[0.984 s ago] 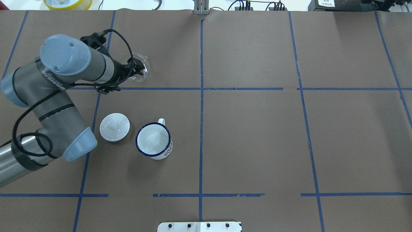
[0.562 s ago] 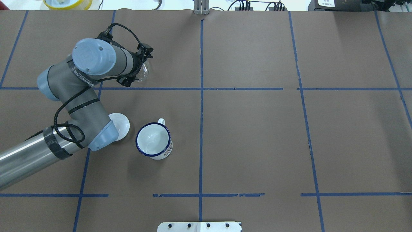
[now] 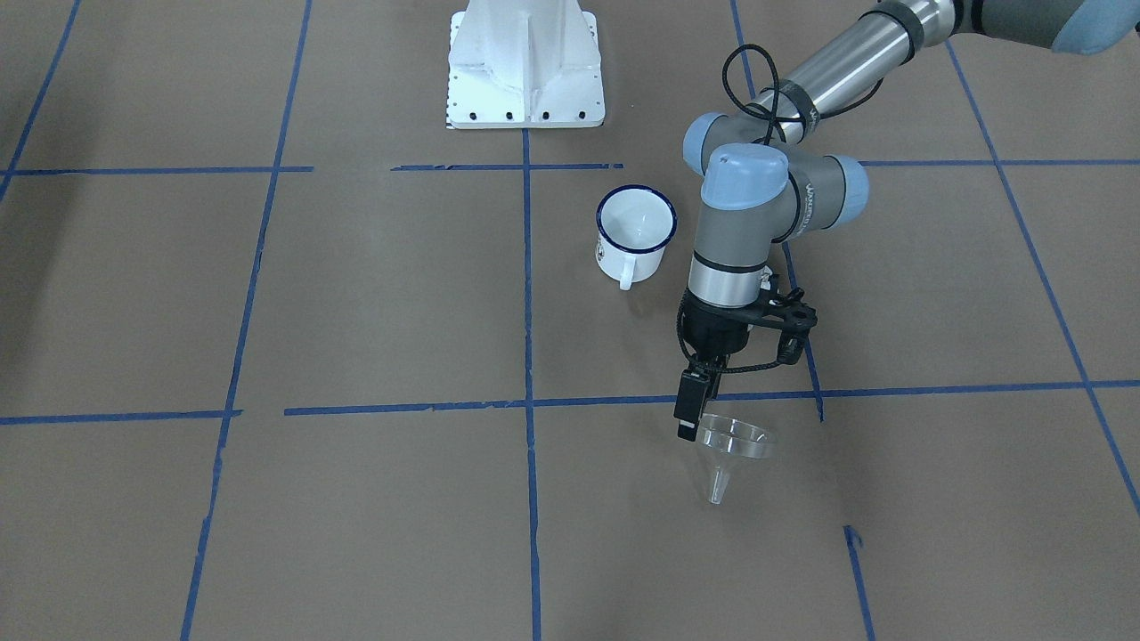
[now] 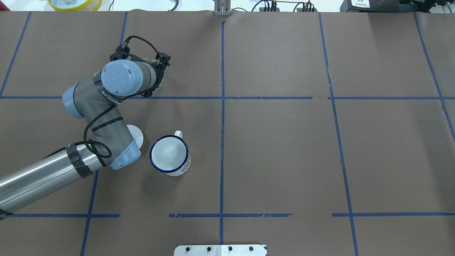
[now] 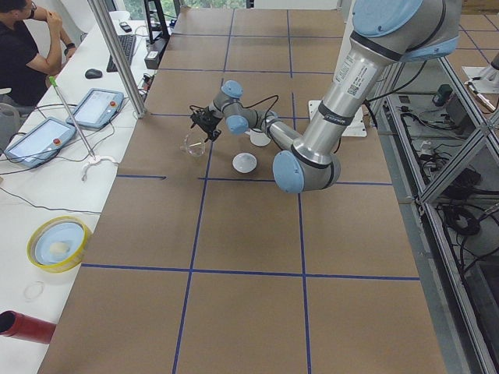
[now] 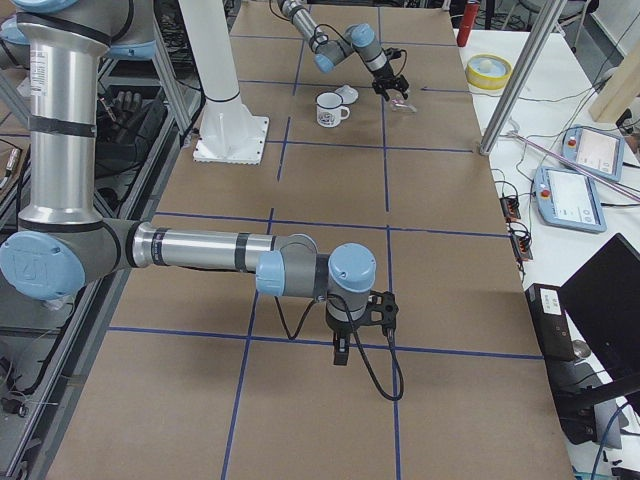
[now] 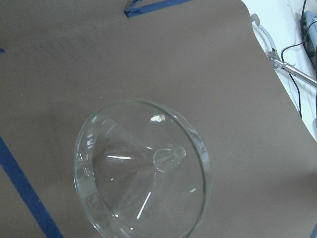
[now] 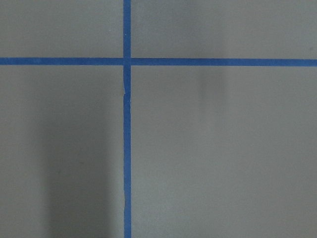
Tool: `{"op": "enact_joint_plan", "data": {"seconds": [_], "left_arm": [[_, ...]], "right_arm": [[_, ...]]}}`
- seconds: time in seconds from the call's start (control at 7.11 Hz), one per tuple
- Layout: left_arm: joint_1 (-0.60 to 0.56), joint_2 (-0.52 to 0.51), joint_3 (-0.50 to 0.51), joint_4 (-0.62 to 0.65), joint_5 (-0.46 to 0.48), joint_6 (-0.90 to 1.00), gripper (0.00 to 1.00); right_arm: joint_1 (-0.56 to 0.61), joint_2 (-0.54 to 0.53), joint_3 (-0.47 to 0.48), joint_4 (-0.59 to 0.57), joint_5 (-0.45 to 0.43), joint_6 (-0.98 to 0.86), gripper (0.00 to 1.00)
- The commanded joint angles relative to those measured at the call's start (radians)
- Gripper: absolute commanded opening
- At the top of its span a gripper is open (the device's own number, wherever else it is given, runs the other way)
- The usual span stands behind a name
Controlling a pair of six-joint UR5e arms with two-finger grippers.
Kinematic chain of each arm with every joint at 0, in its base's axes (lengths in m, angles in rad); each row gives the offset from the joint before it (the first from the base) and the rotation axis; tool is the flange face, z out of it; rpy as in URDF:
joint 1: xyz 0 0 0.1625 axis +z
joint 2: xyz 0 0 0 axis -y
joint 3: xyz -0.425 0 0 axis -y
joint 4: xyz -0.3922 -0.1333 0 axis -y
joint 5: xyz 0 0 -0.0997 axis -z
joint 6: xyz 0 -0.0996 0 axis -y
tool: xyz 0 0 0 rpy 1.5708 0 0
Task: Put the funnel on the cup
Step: 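Grasp the funnel rim with the left gripper and lift it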
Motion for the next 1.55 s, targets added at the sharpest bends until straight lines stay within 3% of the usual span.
{"op": "enact_joint_plan", "data": {"seconds": [0.0,0.14,0.28,0.84,1.12,1.41], "left_arm": [[0.002,0.000,0.024,-0.012,0.030,0.022,0.43],[0.001,0.000,0.022,-0.014,0.030,0.051,0.15],[-0.007,-0.001,0.016,-0.014,0.030,0.076,0.00],[-0.084,0.013,-0.162,0.003,0.005,0.148,0.00],[-0.108,0.040,-0.360,0.206,-0.114,0.175,0.00],[-0.108,0.040,-0.515,0.448,-0.210,0.335,0.00]], "right_arm": [[0.000,0.000,0.000,0.000,0.000,0.000,1.00],[0.000,0.000,0.000,0.000,0.000,0.000,1.00],[0.000,0.000,0.000,0.000,0.000,0.000,1.00],[0.000,0.000,0.000,0.000,0.000,0.000,1.00],[0.000,0.000,0.000,0.000,0.000,0.000,1.00],[0.000,0.000,0.000,0.000,0.000,0.000,1.00]]}}
